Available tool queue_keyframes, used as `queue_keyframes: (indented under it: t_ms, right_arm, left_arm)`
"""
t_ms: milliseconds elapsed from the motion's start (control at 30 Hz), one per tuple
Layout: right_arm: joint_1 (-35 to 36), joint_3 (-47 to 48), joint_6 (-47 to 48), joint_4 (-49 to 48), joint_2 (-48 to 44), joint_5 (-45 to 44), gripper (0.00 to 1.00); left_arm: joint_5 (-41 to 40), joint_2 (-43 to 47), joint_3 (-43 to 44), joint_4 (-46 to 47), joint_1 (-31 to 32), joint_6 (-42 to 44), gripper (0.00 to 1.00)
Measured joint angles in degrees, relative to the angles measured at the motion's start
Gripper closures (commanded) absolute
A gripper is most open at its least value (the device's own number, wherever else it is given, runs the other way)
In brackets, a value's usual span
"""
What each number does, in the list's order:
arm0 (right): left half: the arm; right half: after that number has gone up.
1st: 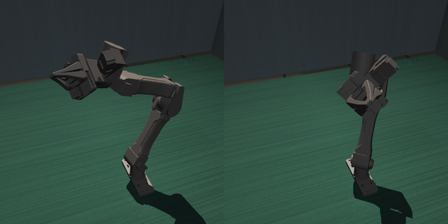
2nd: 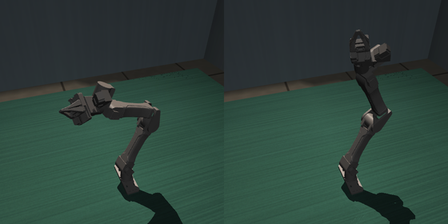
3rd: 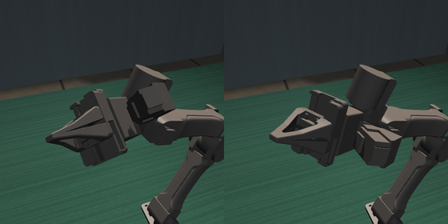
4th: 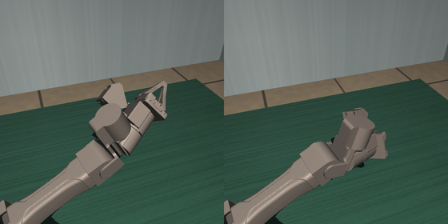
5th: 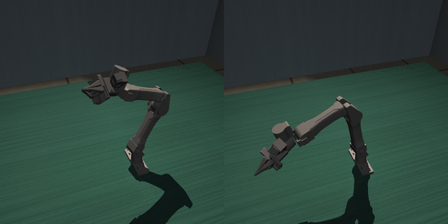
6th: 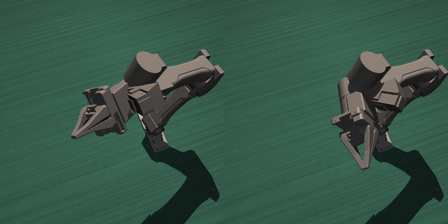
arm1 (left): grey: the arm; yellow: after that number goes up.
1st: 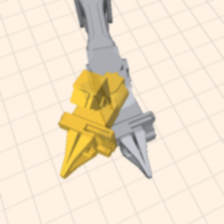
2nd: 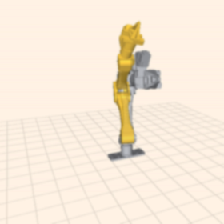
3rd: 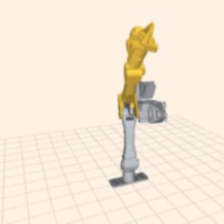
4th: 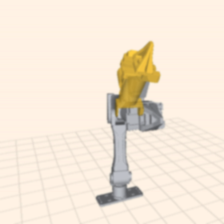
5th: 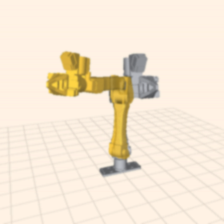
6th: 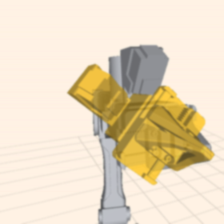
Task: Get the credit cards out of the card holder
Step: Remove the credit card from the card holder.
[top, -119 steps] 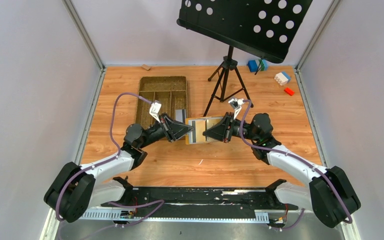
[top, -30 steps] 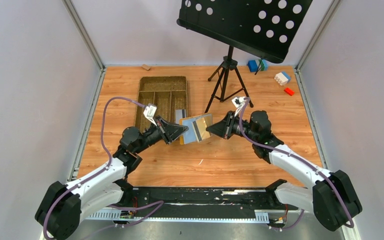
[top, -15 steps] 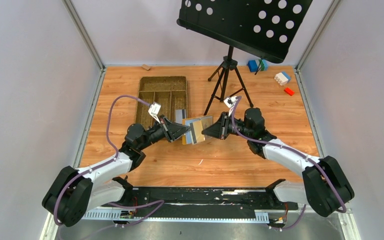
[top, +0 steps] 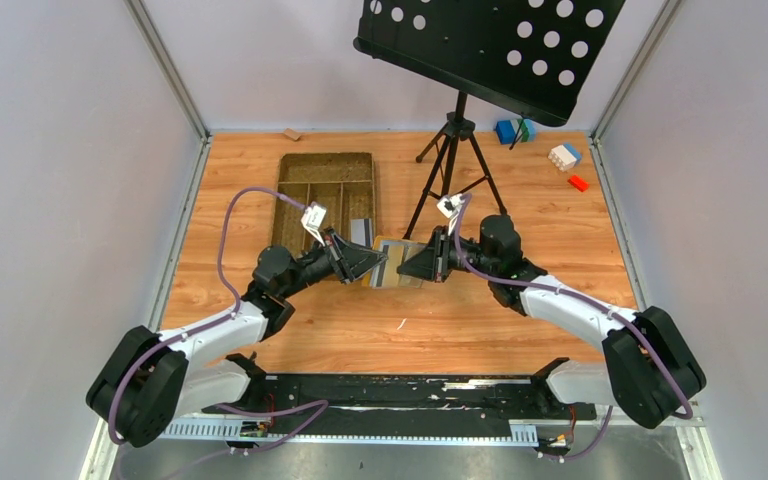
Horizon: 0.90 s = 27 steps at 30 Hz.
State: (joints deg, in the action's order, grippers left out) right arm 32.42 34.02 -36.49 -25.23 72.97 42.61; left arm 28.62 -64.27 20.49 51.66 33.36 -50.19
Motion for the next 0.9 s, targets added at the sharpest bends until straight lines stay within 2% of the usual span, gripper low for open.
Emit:
queue_keyframes:
  t_ms: [267, 367, 467, 500, 600, 733, 833, 900]
  right_arm:
    - [0.57, 0.11, 0.61, 0.61, 0.00, 0.11, 0.90]
    - [0.57, 0.11, 0.61, 0.79, -0.02, -0.02, 0.89]
    - [0.63, 0.11, 0.63, 1.70, -0.28, -0.57, 0.86]
    - [0.63, 0.11, 0.70, 2.16, -0.42, -0.85, 0.82]
    - [0.61, 0.11, 0.87, 2.86, -0.68, -1.86, 0.61]
    - [0.66, 0.07, 1.79, 4.26, -2.58, -4.37, 0.42]
    - [0.48, -0.44, 2.64, 5.01, -5.44, -6.84, 0.24]
    - [0.37, -0.79, 3.23, 5.46, -7.78, -8.81, 0.06]
  left_arm:
    - [-0.28, -0.50, 1.31, -0.96, 1.33, 1.09, 0.74]
    - [-0.55, -1.18, 1.99, -1.33, 1.97, 1.66, 0.82]
    - [-1.20, -1.70, 2.67, -2.64, 2.16, 2.58, 0.97]
    - [-1.38, -1.81, 2.89, -3.19, 2.16, 2.80, 1.00]
    - [-2.23, -2.19, 3.85, -5.33, 2.34, 3.87, 1.00]
    - [-3.98, -2.21, 4.22, -9.46, 2.67, 4.96, 1.00]
    - [-5.33, -1.60, 4.00, -12.15, 2.27, 5.33, 1.00]
    - [-6.10, 0.07, 3.15, -12.96, 1.44, 5.29, 1.00]
